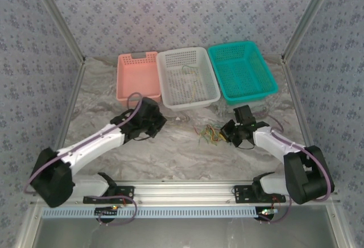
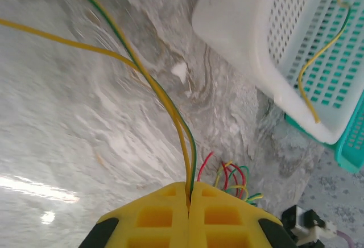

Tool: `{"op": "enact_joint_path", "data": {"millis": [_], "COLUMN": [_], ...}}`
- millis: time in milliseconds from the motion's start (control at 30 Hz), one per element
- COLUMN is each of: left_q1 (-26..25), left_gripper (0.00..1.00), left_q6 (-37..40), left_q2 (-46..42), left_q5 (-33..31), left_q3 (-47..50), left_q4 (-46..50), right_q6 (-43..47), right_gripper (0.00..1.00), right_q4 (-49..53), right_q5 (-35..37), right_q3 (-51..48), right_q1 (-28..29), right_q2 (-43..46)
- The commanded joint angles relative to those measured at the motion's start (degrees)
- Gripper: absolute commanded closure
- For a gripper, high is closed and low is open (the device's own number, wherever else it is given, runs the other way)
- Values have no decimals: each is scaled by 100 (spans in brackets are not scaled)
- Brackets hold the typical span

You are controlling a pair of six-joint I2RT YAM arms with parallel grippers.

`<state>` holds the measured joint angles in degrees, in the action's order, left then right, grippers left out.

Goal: Untangle the cables

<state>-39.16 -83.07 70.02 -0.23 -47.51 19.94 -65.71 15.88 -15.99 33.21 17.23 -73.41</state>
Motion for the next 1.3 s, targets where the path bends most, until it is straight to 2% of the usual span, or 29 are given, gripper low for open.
{"op": "enact_joint_path", "data": {"millis": [0, 267, 400, 567, 633, 700, 833, 933, 1033, 1200, 1267], "left_q1": [413, 1424, 1653, 1727, 1726, 1725, 1718, 1684, 1666, 1666, 1666], "left_gripper": [100, 100, 100, 100, 100, 100, 100, 100, 100, 100, 100], "left_q6": [581, 1474, 1814, 2076, 2151, 2199, 2262, 2289, 2384, 2878, 3144], "left_q2": [-535, -1033, -1043, -814, -713, -640, -461, -340, -159, 246, 409], "left_q5": [-422, -186, -221, 133, 277, 421, 713, 965, 1368, 2362, 2827], "left_q3": [-14, -730, -1124, -1621, -1855, -2082, -2591, -2910, -3245, -3730, -3896], "left_q4": [913, 1660, 1855, 1811, 1808, 1776, 1776, 1680, 1522, 1059, 949], "right_q6": [375, 1123, 1364, 1484, 1569, 1697, 1794, 1571, 1331, 2010, 2393], "right_gripper": [100, 100, 100, 100, 88, 72, 56, 48, 45, 38, 35], "right_q4": [712, 1155, 1379, 1460, 1576, 1778, 2438, 2743, 2521, 849, 348], "right_q5": [610, 249, 246, 201, 232, 316, 497, 544, 448, -102, -466], "right_q3": [186, 74, 136, 148, 247, 411, 924, 1319, 1555, 1678, 1788], "right_q1": [-255, -1343, -1525, -1536, -1518, -1502, -1487, -1317, -789, 309, 553], "right_q2": [270, 743, 893, 925, 956, 1105, 1576, 1923, 2129, 2022, 1834]}}
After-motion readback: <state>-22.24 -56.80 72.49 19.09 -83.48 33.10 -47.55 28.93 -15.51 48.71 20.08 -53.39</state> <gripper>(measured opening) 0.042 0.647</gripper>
